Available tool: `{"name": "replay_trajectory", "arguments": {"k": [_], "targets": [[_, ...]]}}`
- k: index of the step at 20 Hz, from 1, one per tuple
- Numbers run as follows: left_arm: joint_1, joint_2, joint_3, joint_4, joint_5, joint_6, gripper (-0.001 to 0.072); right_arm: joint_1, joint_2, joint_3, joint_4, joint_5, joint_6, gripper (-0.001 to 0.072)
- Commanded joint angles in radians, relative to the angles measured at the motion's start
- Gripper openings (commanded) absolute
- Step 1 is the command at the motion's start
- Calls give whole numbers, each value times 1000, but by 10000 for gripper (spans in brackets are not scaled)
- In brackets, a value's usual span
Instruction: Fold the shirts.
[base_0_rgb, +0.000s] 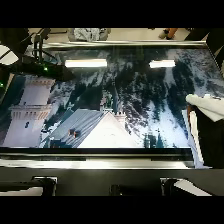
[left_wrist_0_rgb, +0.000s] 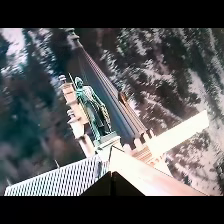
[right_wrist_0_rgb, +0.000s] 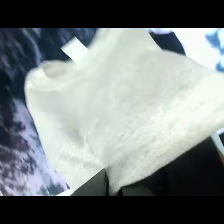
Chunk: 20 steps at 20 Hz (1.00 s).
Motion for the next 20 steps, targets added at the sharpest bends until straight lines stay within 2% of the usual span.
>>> {"name": "replay_trajectory", "arguments": {"k": [1,3,8,9,11,14,17,18,19,20], "targets": [[0,-1,0,0,0,1,29,-7,118,-254,-282,22,-61,44],[0,-1,0,0,0,1,29,-7,201,-451,-454,8,-103,44],[0,-1,0,0,-3,0,29,-7,280,-740,-472,-130,-65,46],[0,-1,0,0,-3,1,29,-7,281,-761,-491,-153,-40,113],[0,-1,0,0,-3,0,29,-7,280,-755,-496,-212,-20,692],[0,7,23,0,-3,0,29,-7,280,-614,-474,-350,-91,707],[7,8,129,15,6,-1,27,27,280,-345,-338,-691,-161,695],[6,8,173,86,27,-28,27,78,279,-274,-274,-805,-231,664],[-2,8,204,201,48,-84,26,155,276,-222,-217,-887,-317,590],[-13,8,219,352,57,-156,26,264,273,-193,-183,-926,-394,559]]}}
